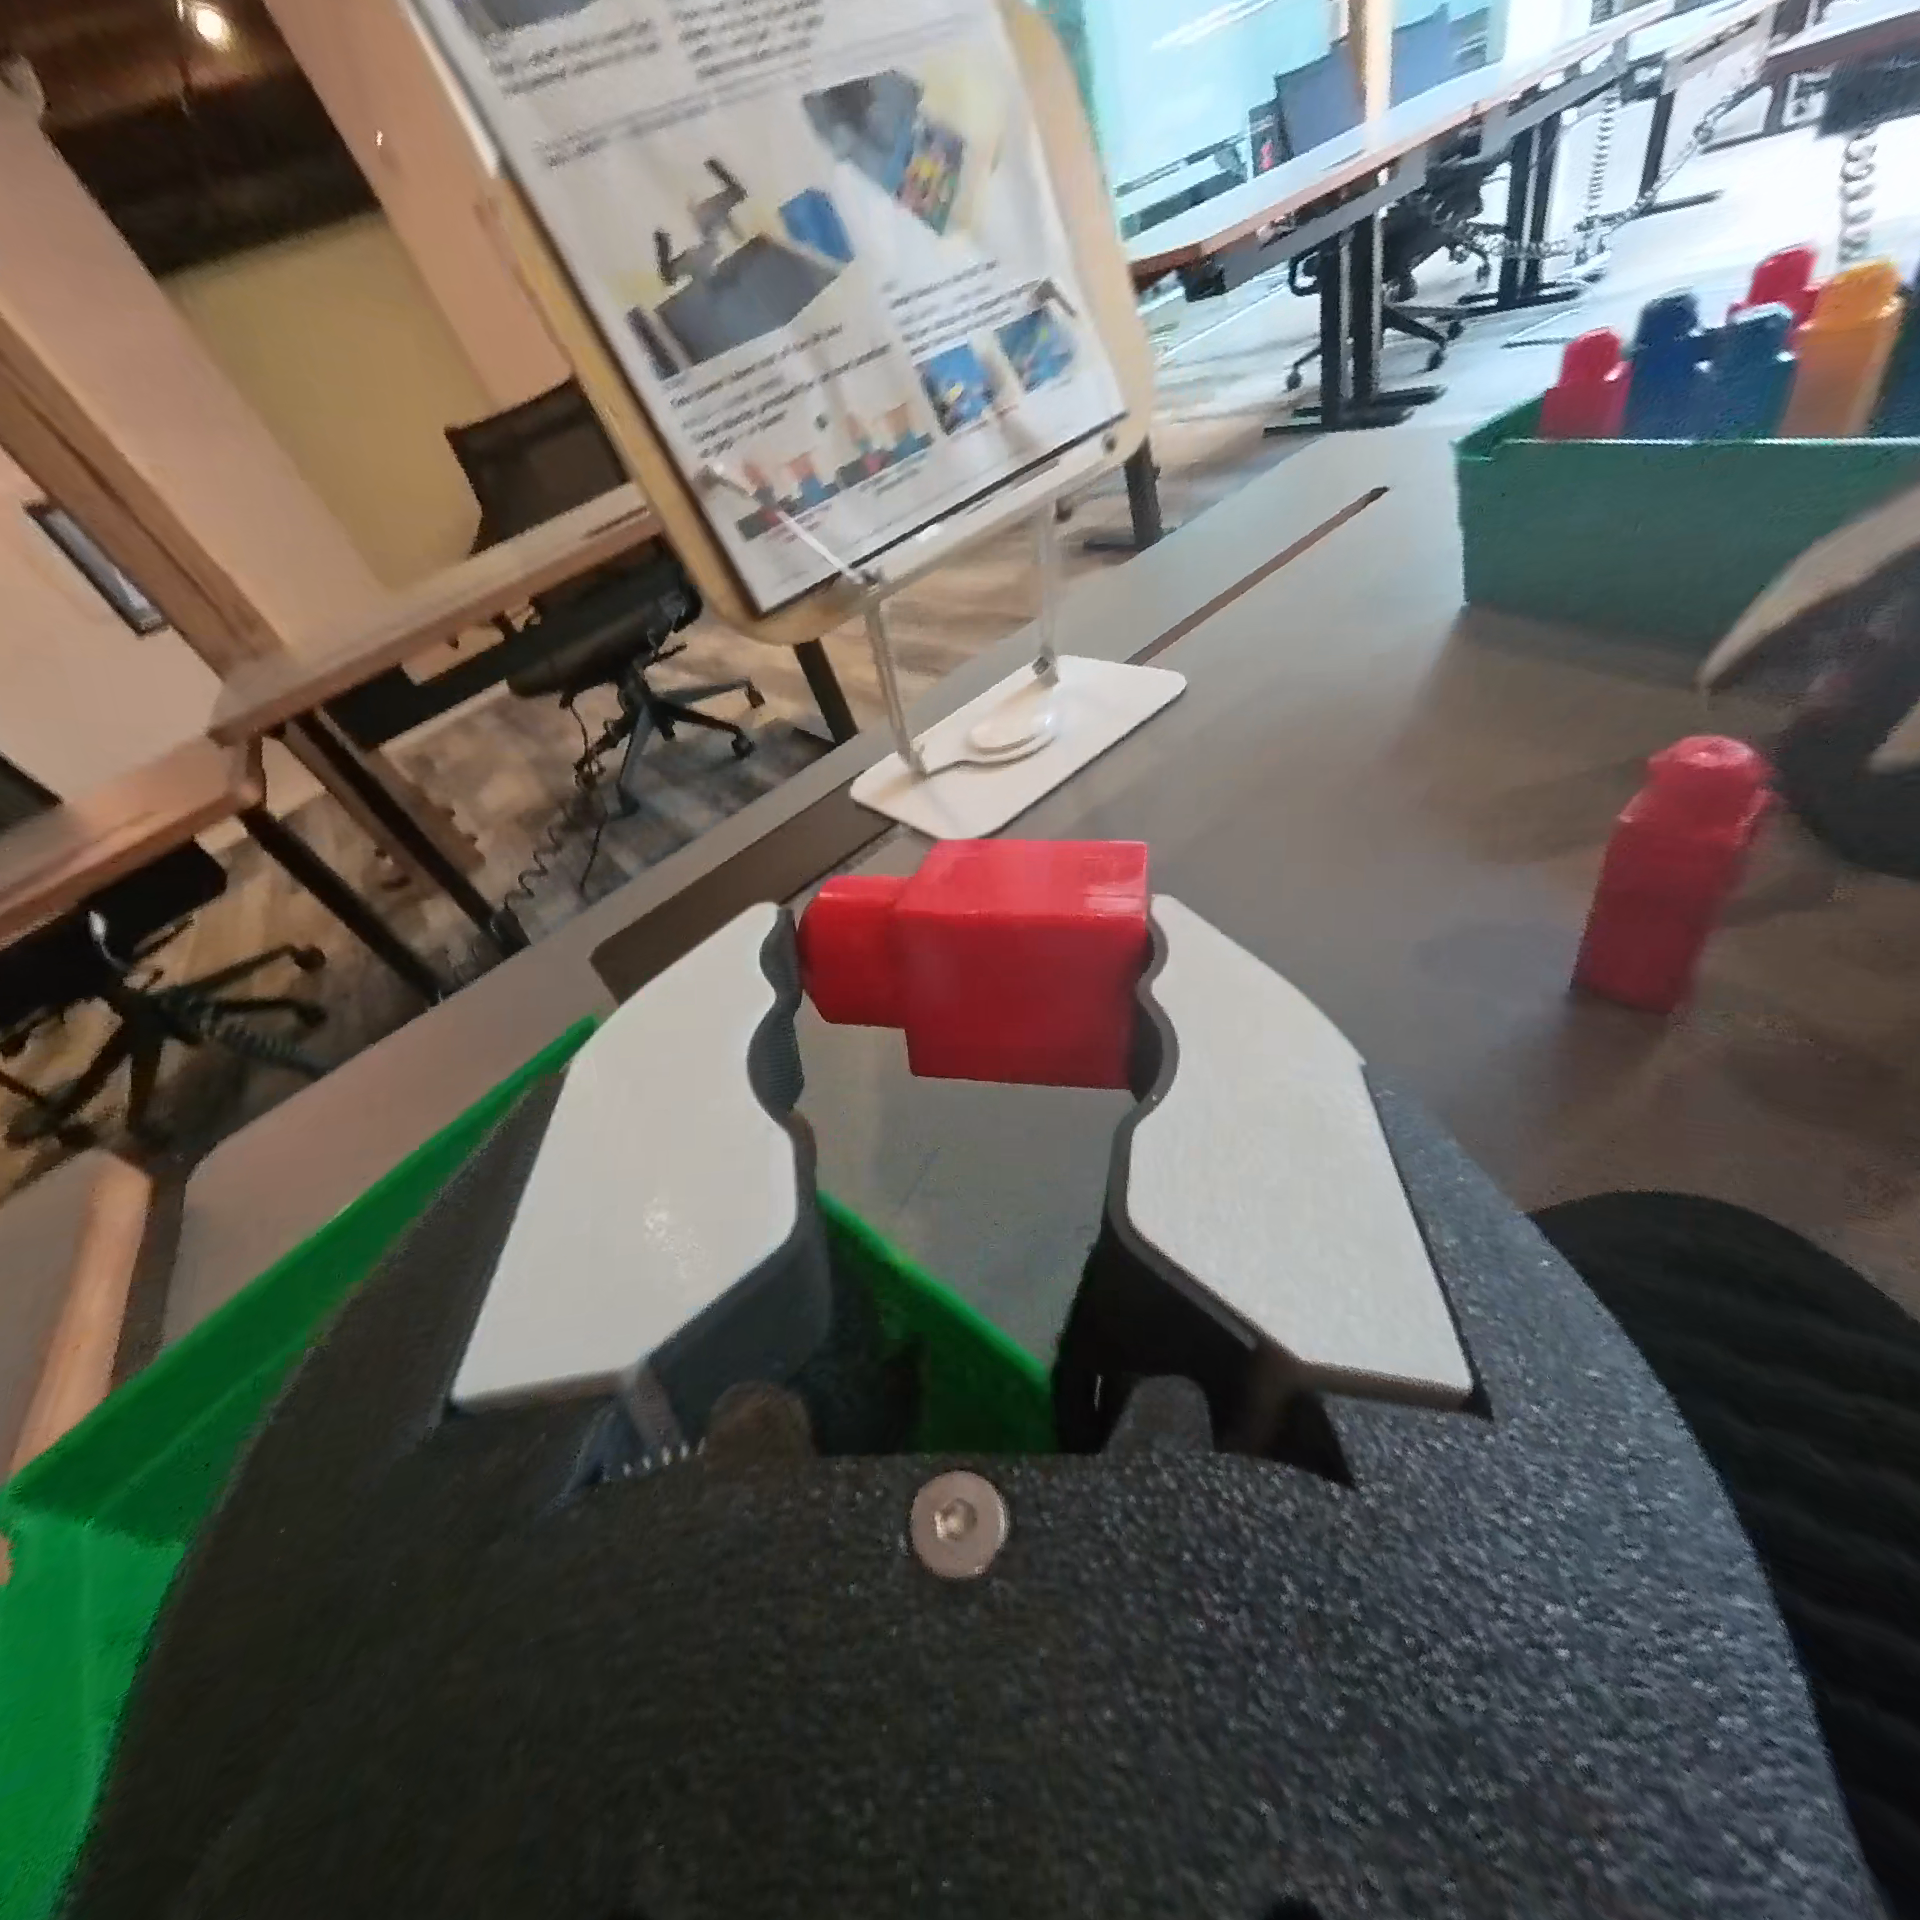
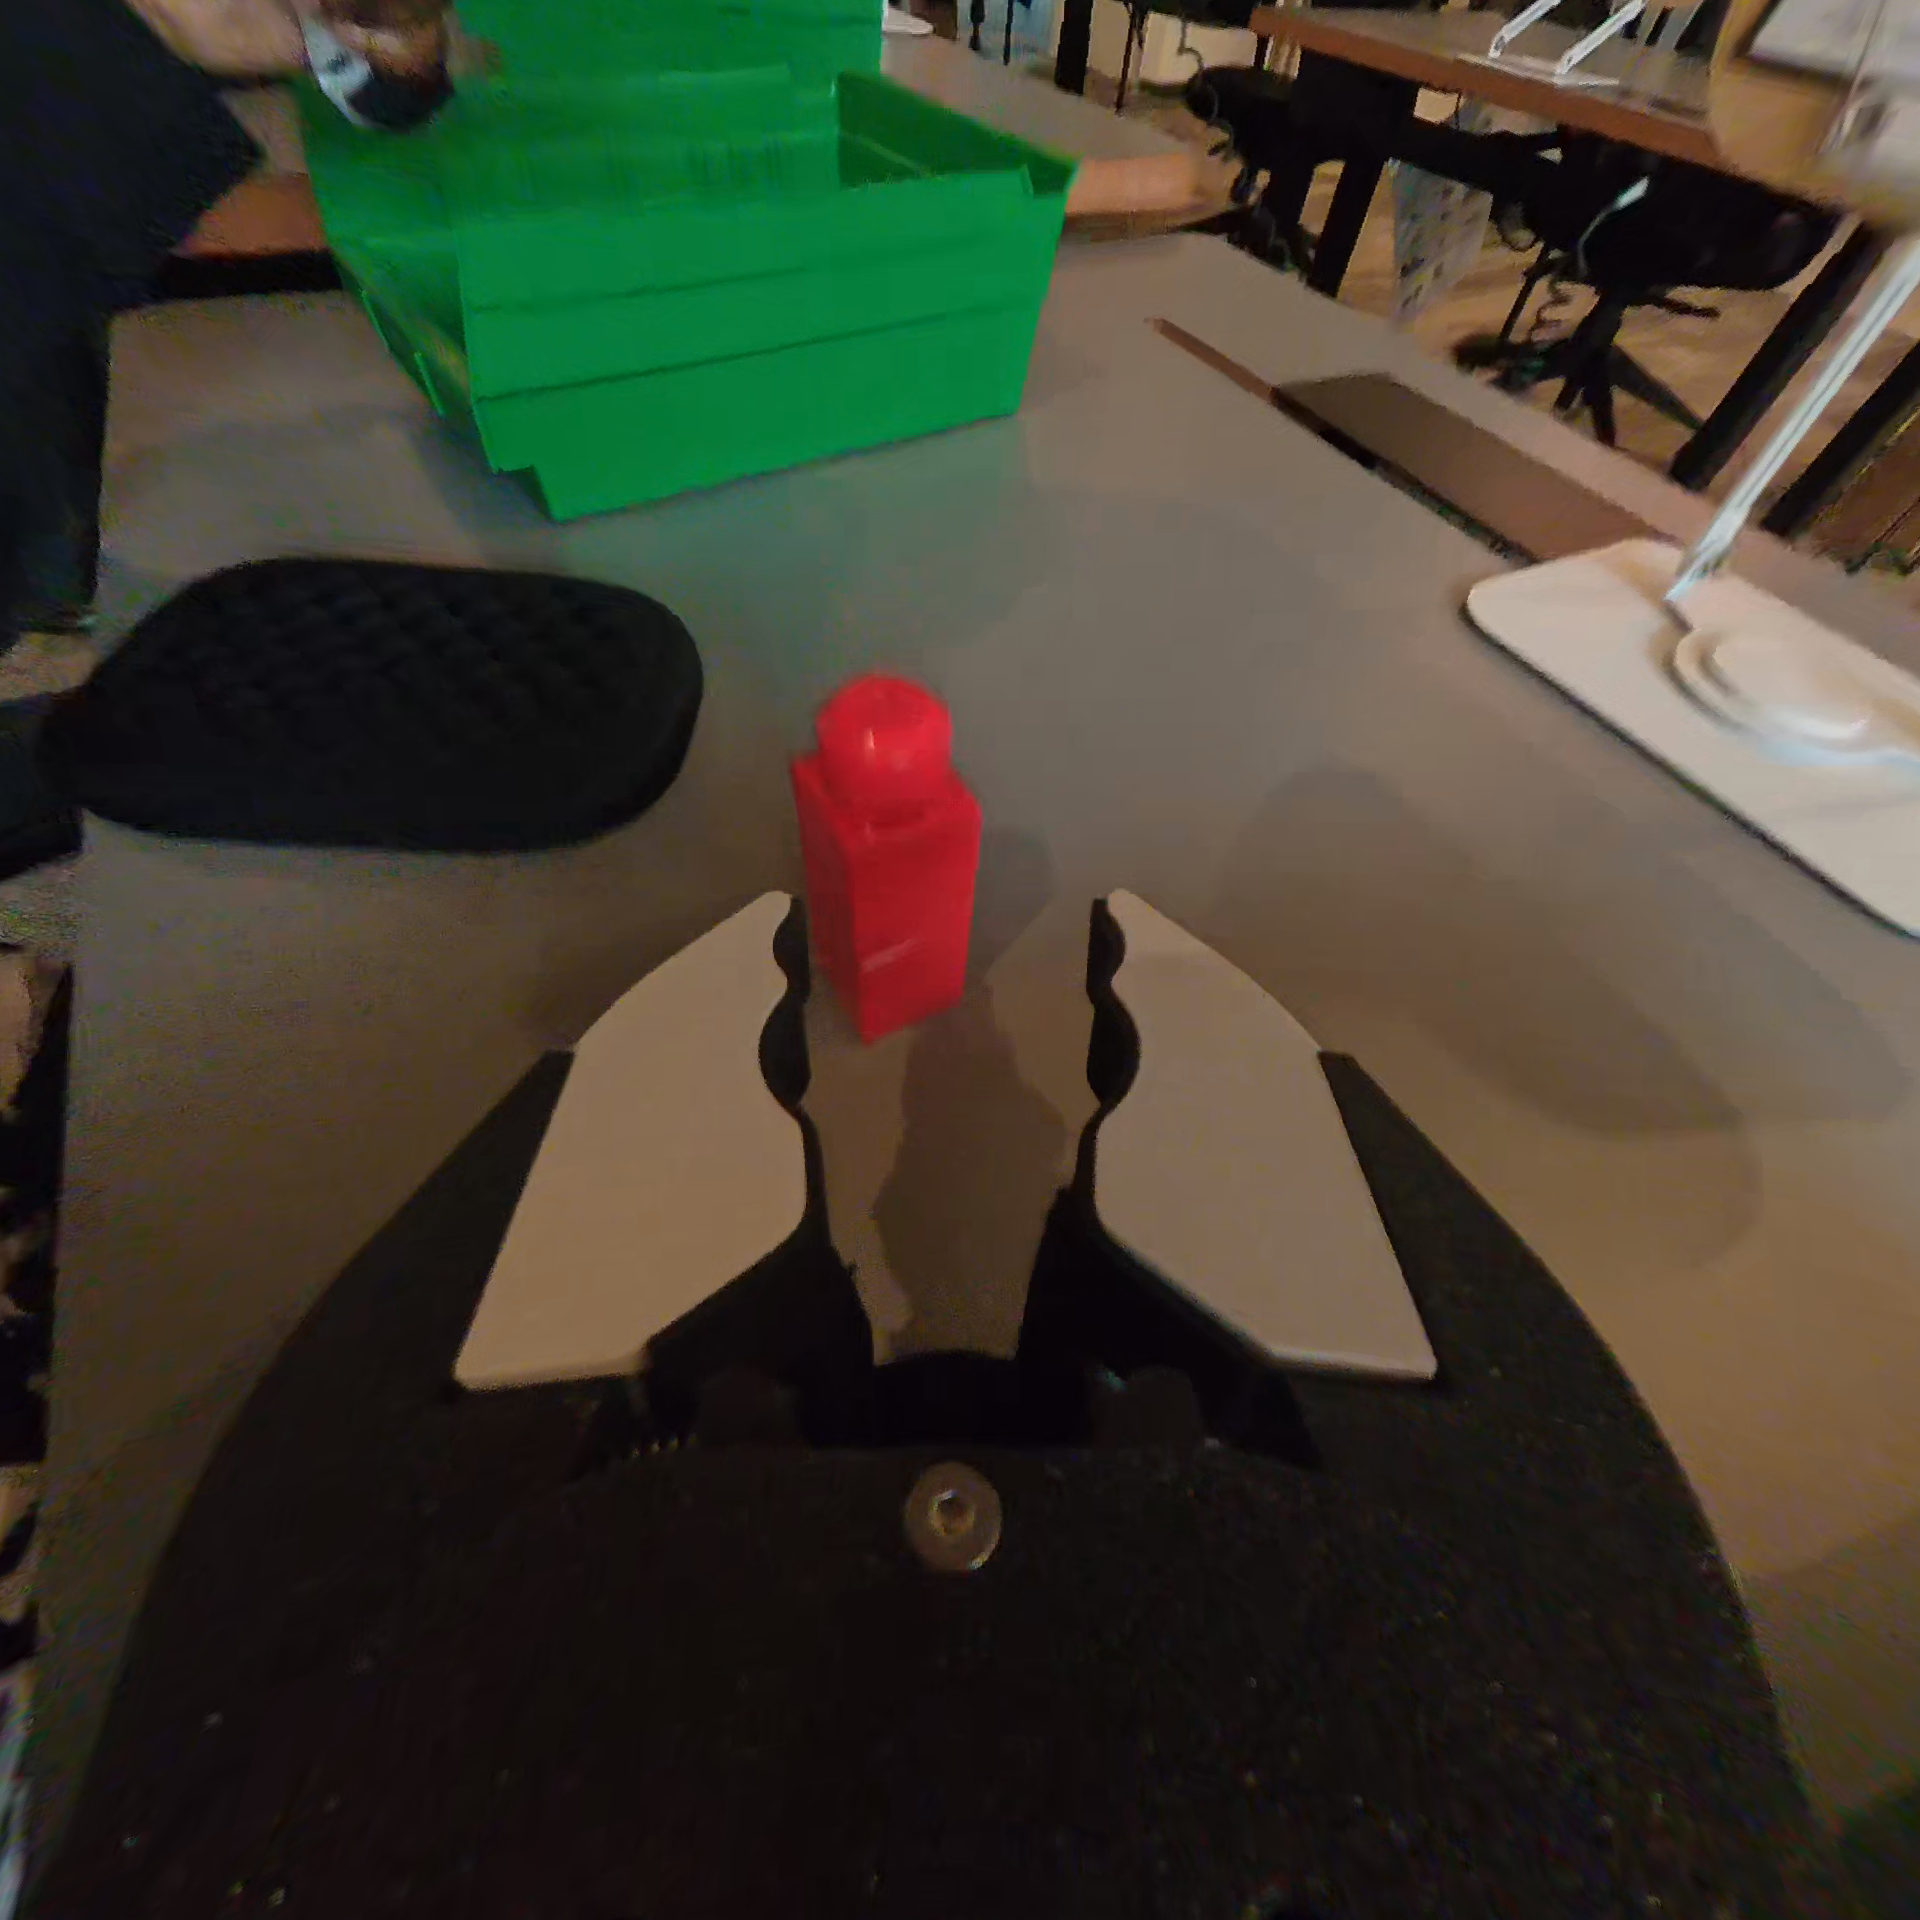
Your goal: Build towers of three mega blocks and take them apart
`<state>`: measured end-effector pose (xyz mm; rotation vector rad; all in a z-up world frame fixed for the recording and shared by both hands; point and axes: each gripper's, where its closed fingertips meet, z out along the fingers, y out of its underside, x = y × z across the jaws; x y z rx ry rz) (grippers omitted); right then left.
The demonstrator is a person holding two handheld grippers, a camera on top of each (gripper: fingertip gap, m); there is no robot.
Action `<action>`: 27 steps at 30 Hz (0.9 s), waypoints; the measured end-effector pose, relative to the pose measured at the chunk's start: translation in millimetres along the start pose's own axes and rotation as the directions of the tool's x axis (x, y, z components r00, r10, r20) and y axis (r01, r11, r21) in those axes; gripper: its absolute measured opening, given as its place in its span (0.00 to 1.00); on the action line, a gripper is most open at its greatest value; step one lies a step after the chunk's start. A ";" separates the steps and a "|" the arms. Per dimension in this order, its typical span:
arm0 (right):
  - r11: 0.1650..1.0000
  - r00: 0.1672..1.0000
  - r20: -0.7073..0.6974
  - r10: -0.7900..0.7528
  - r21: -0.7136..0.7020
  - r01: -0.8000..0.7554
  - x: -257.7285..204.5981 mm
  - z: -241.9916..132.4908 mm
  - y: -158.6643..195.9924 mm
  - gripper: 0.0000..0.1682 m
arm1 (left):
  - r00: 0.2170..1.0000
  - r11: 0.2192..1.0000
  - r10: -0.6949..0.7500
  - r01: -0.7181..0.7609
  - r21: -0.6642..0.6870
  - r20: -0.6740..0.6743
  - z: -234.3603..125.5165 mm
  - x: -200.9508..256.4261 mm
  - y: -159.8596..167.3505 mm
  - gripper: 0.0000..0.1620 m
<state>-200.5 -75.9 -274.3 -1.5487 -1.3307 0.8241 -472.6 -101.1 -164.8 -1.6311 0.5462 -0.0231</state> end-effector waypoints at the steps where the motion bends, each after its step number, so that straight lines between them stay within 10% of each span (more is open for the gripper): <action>1: 1.000 1.000 -0.002 -0.006 0.008 0.006 -1.2 1.3 -13.0 0.31 | 1.000 1.000 0.023 -0.023 0.005 -0.011 1.5 8.4 -2.2 0.37; 13: 0.997 0.972 0.231 0.053 0.035 -0.063 -51.1 68.6 -137.7 0.35 | 0.942 0.941 0.332 -0.335 -0.051 -0.053 29.1 83.6 -12.7 0.37; 27: 0.982 0.939 0.300 0.168 -0.133 -0.133 -63.2 109.5 -121.3 0.24 | 0.832 0.823 0.553 -0.553 -0.131 -0.038 46.7 118.4 -8.7 0.38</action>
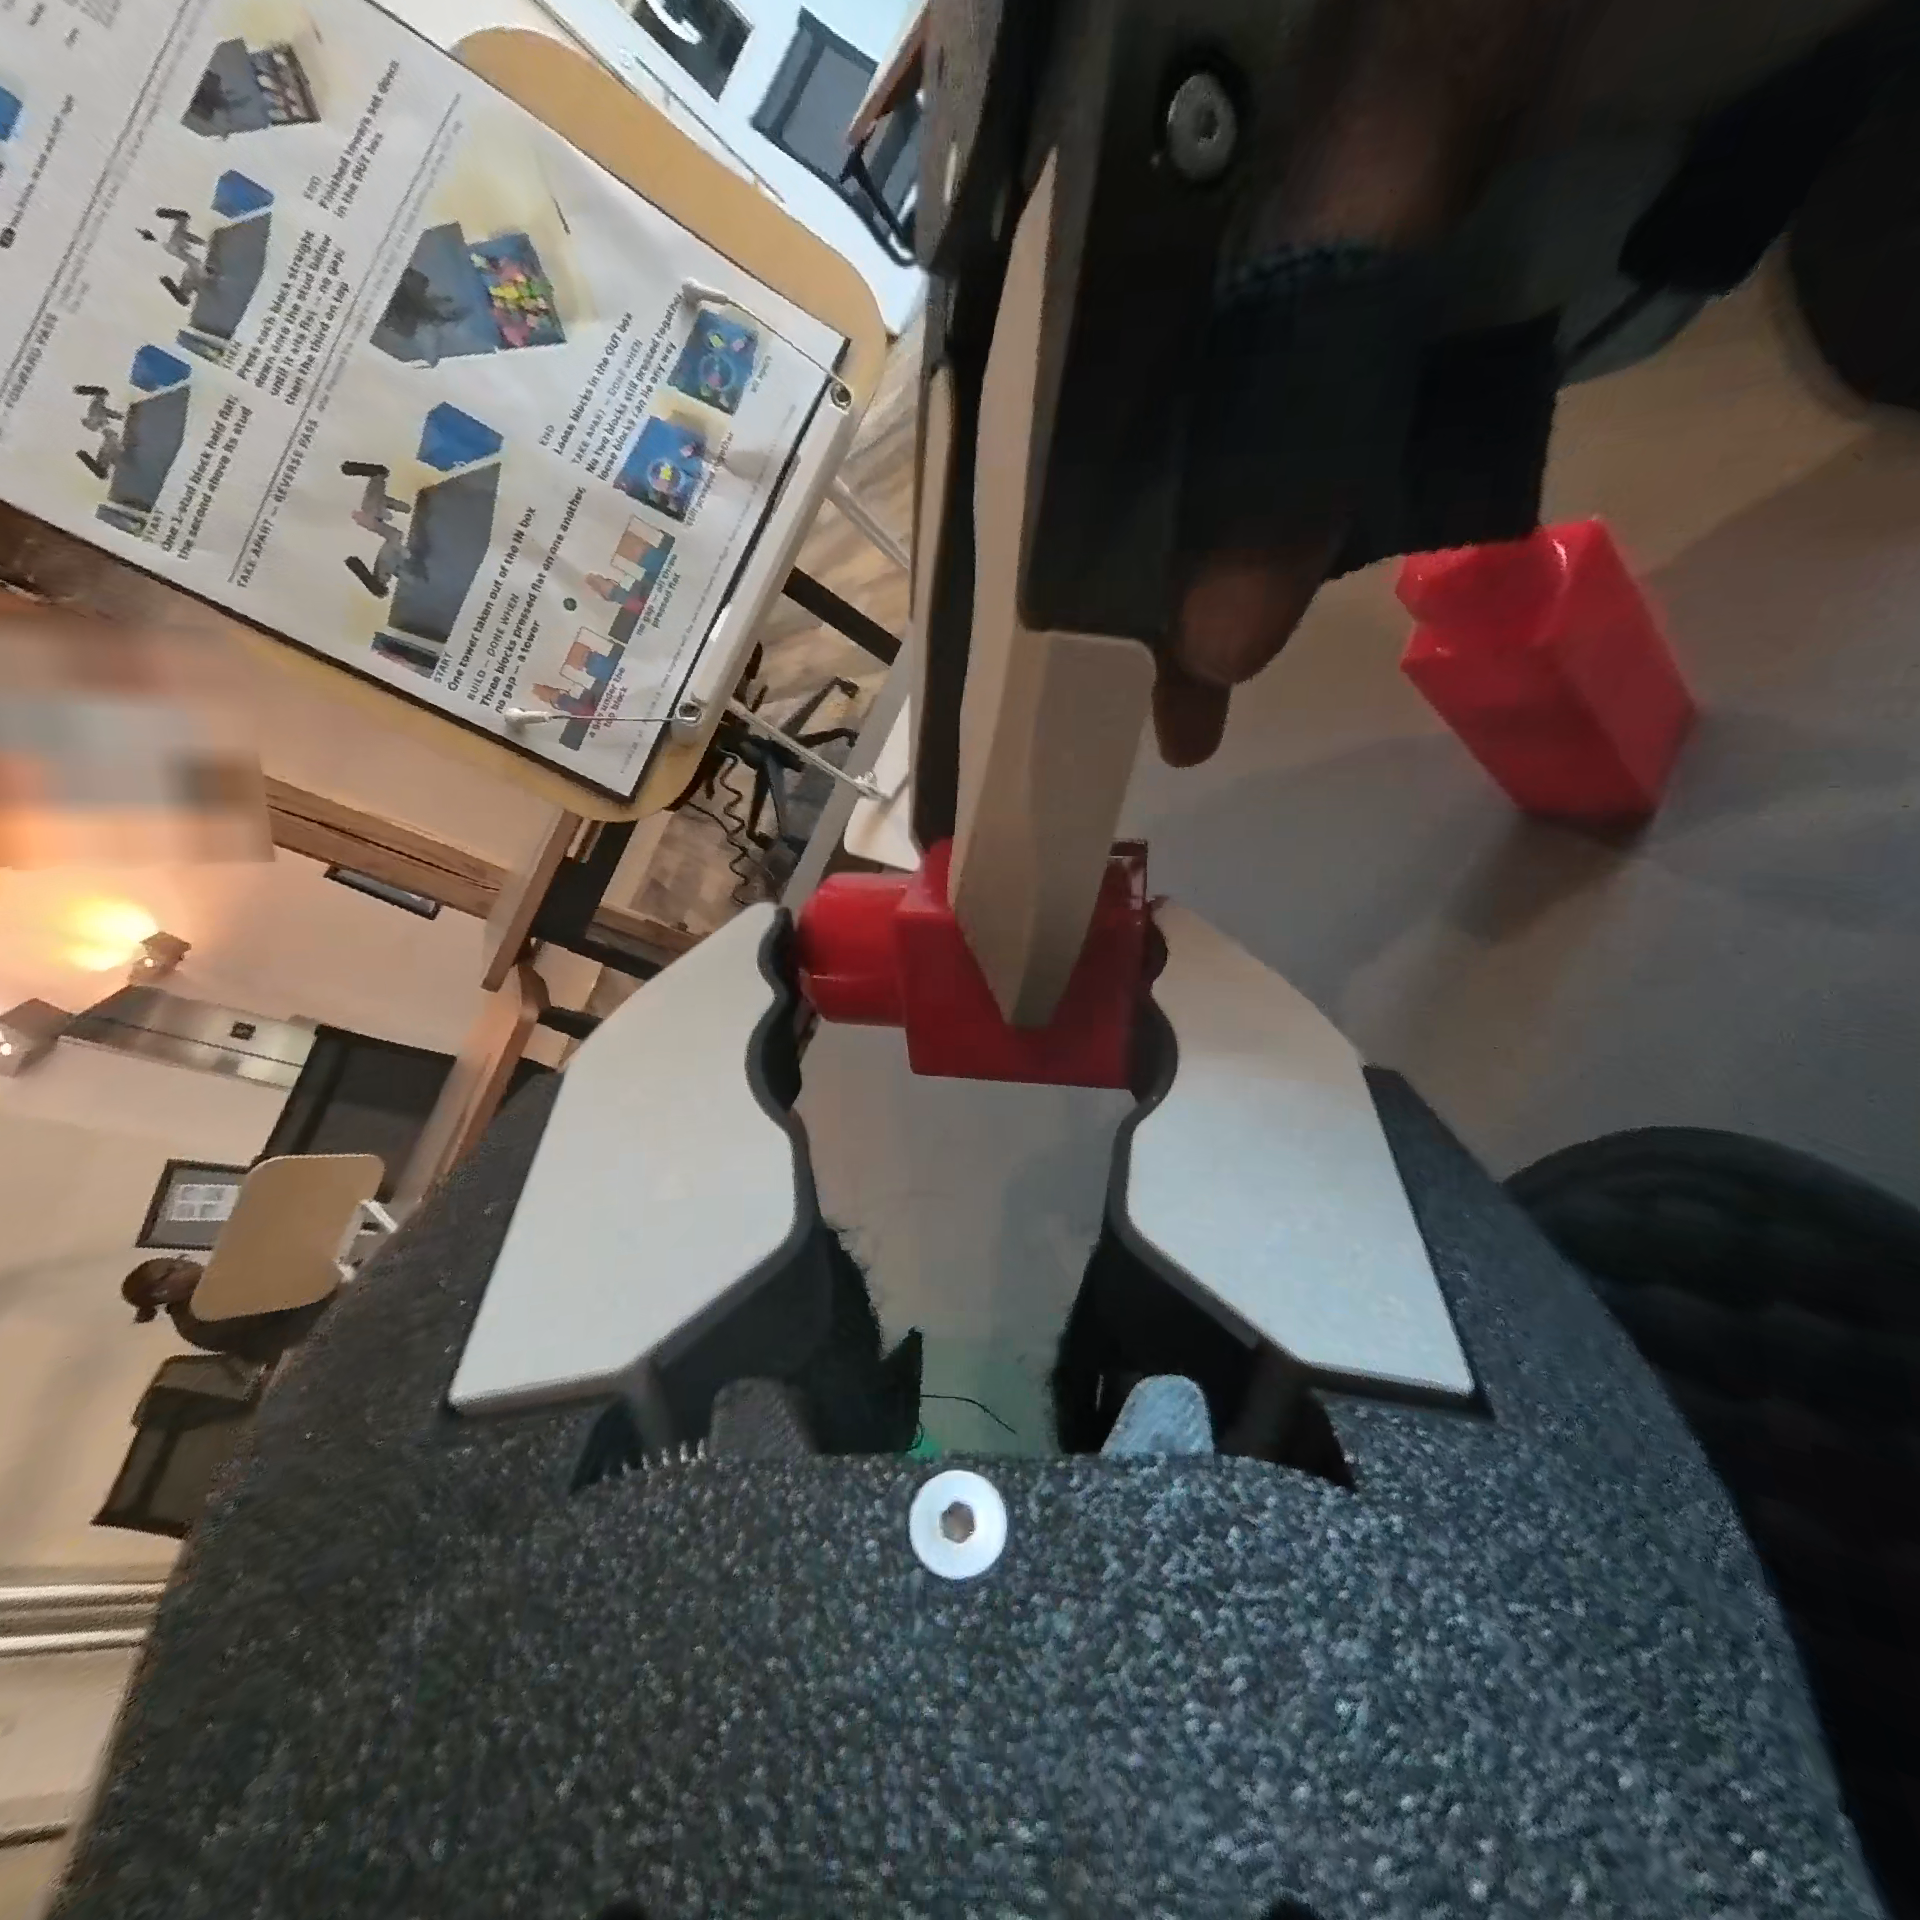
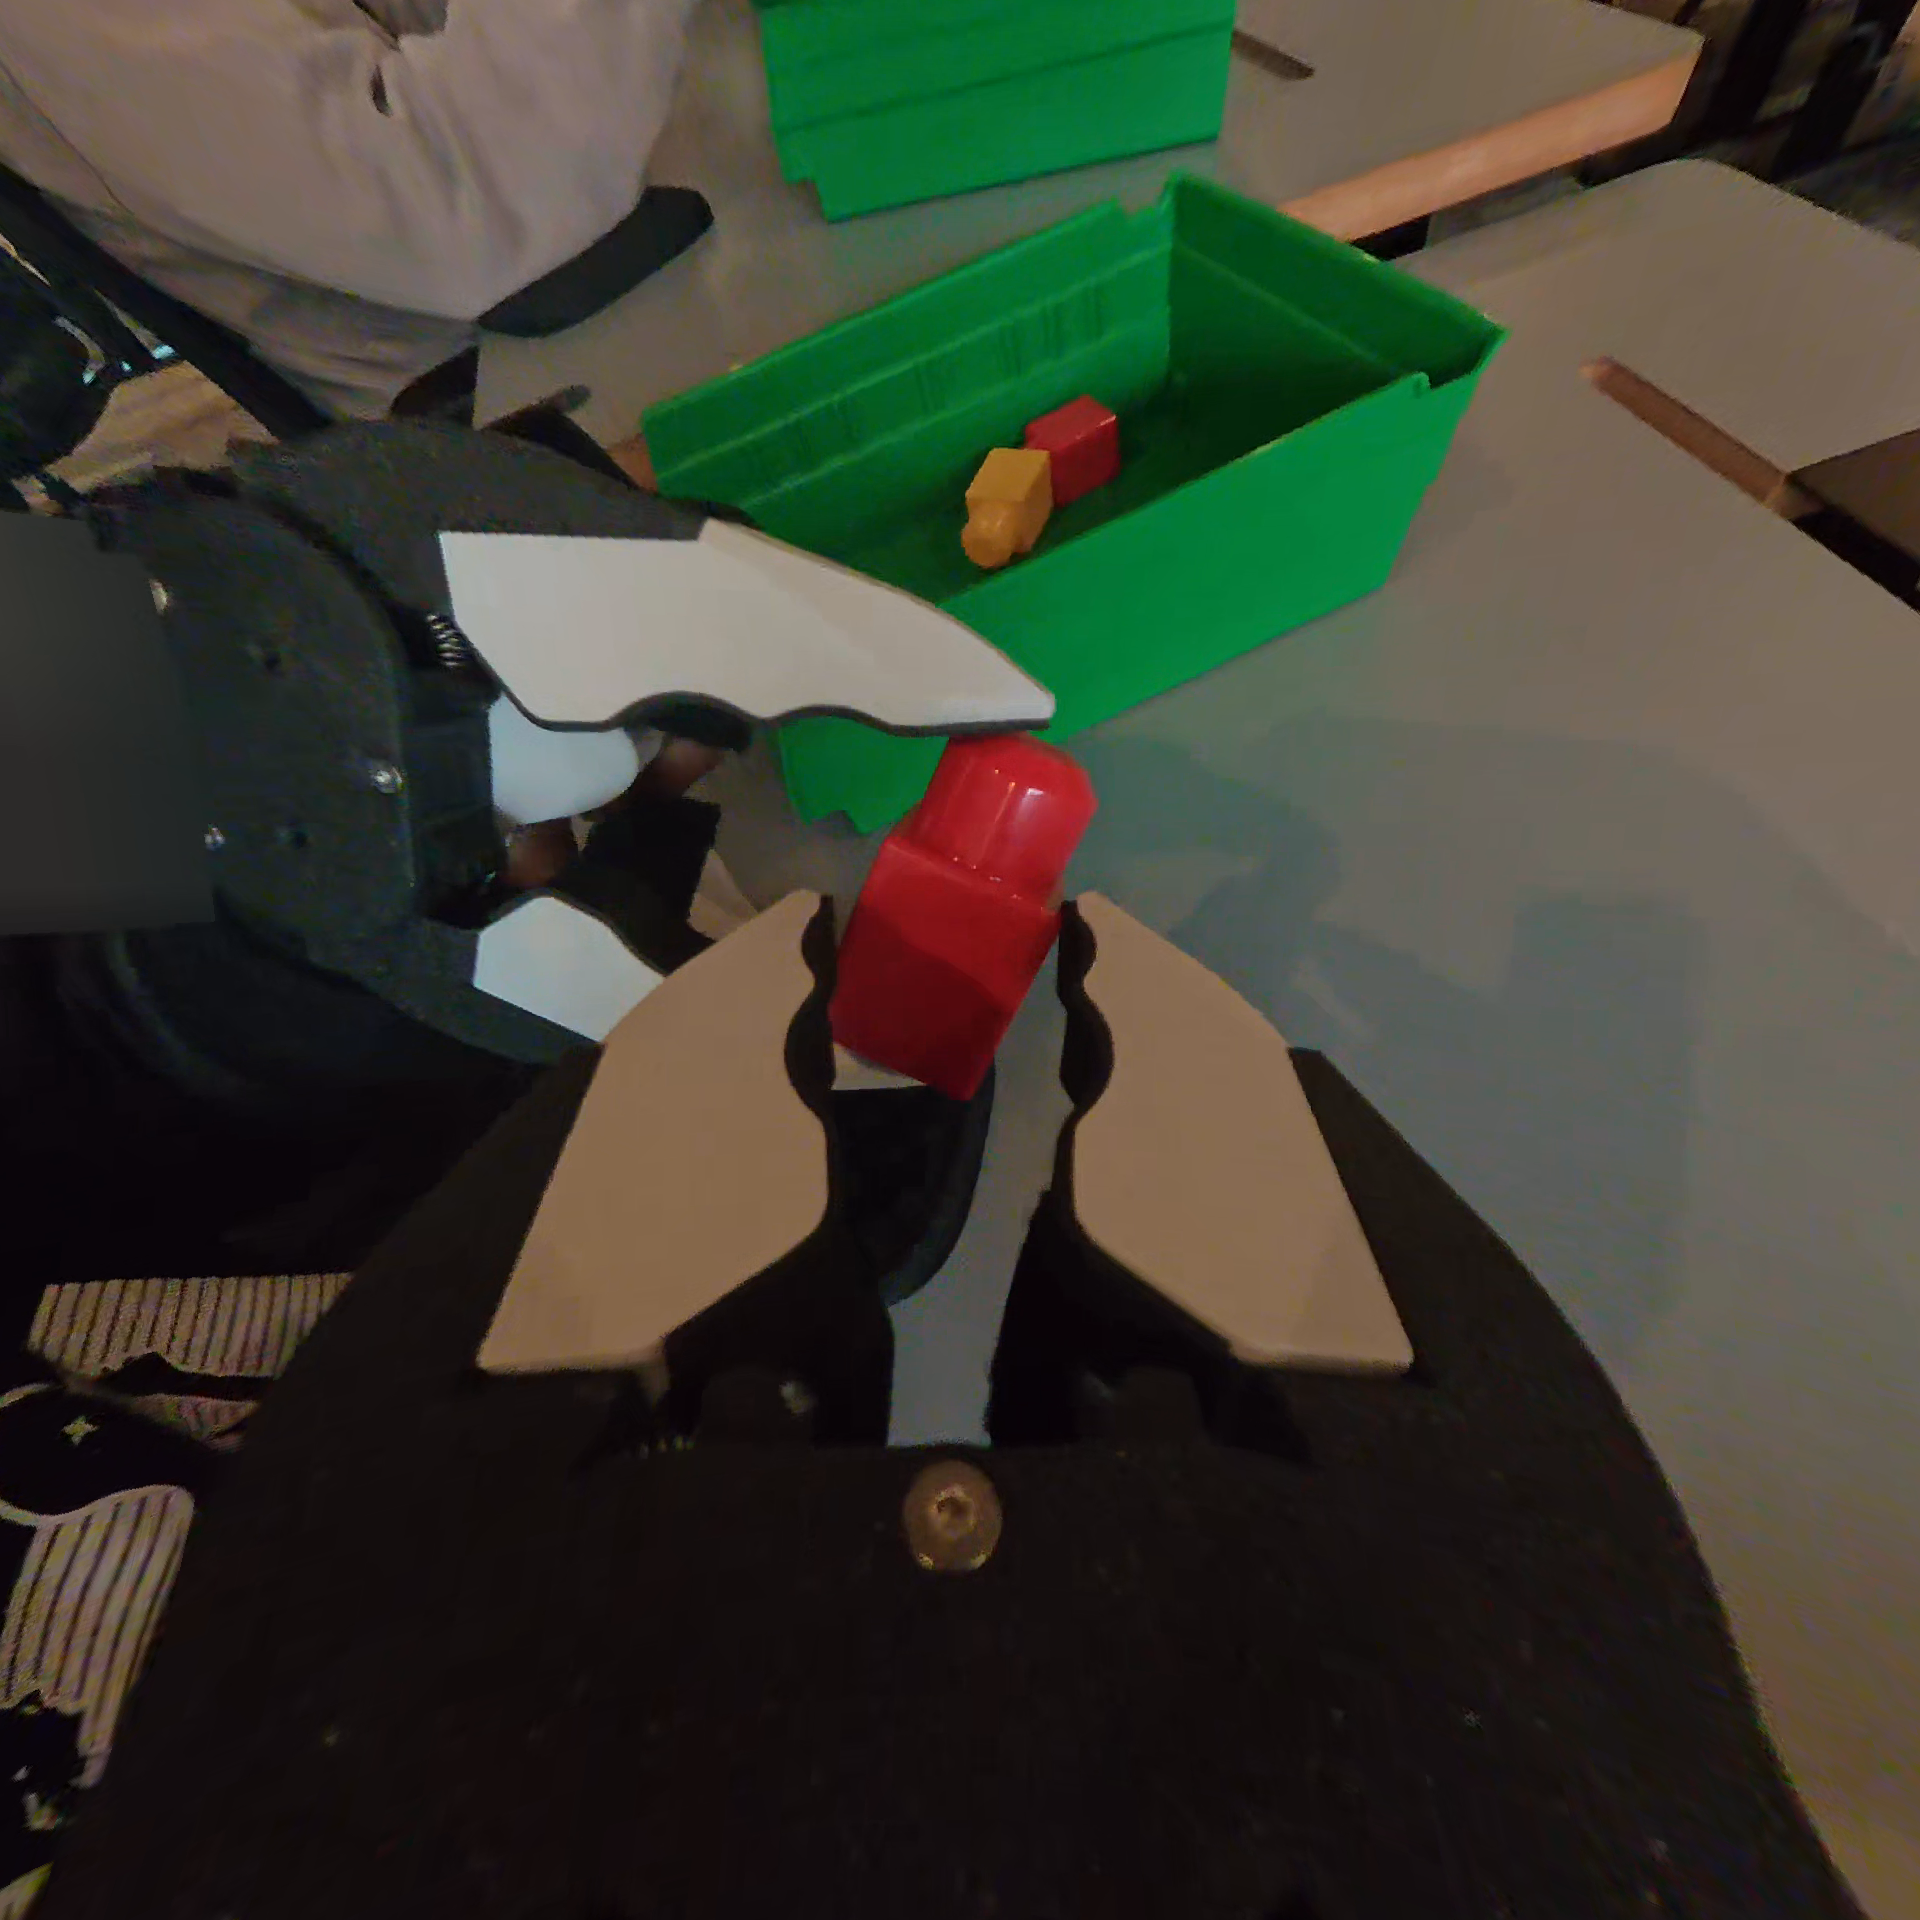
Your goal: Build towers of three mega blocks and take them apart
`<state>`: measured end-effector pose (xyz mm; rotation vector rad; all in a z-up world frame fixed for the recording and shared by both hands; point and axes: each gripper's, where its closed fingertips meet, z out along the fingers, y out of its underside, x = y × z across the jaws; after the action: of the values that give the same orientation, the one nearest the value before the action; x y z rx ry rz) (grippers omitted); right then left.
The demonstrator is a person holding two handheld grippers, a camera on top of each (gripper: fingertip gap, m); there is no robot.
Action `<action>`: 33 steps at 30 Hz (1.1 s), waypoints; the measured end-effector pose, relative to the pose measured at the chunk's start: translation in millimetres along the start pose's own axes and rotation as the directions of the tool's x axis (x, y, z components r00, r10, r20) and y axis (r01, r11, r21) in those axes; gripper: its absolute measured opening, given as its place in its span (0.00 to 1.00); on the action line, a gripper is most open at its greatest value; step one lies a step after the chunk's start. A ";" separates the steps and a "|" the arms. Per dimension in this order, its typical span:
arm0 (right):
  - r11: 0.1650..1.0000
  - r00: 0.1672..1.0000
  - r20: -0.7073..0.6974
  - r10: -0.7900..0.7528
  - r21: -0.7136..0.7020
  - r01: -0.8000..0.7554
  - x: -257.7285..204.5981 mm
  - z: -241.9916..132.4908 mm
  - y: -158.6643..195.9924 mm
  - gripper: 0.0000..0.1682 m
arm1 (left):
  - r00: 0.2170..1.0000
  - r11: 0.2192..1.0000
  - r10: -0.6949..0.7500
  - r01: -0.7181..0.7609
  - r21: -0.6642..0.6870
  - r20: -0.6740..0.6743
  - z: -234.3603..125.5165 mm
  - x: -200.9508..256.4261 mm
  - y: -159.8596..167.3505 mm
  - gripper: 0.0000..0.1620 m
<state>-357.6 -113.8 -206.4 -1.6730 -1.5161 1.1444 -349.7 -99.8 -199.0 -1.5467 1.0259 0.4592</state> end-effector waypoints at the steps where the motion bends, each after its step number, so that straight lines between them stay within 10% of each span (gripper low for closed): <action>1: 1.000 1.000 0.014 -0.002 0.015 0.002 -1.1 -1.8 -1.3 0.24 | 1.000 1.000 -0.004 0.004 0.011 0.010 -0.2 -0.6 -1.8 0.39; 7: 0.952 0.978 0.125 -0.168 0.278 0.128 -22.2 -35.4 -34.1 0.23 | 0.941 0.920 -0.335 0.338 0.198 -0.049 -11.2 -12.8 -16.3 0.52; 14: 0.805 0.868 0.231 -0.439 0.530 0.266 -62.7 -69.2 -48.0 0.23 | 0.538 0.510 -0.567 0.824 0.247 -0.624 -40.3 7.1 -69.1 0.44; 25: 0.835 0.816 0.350 -0.460 0.483 0.263 -78.0 -64.6 -26.6 0.23 | 0.364 0.416 -0.432 0.892 0.176 -0.825 -55.6 32.9 -92.1 0.28; 33: 0.862 0.833 0.301 -0.465 0.368 0.349 -66.1 -63.1 -17.7 0.28 | 0.509 0.527 -0.440 0.814 0.246 -0.740 -45.5 38.5 -77.6 0.23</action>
<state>-308.1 -168.4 -149.5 -0.8874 -1.7230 1.4191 -277.7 -159.7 -170.9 -1.3807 0.7928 -0.9232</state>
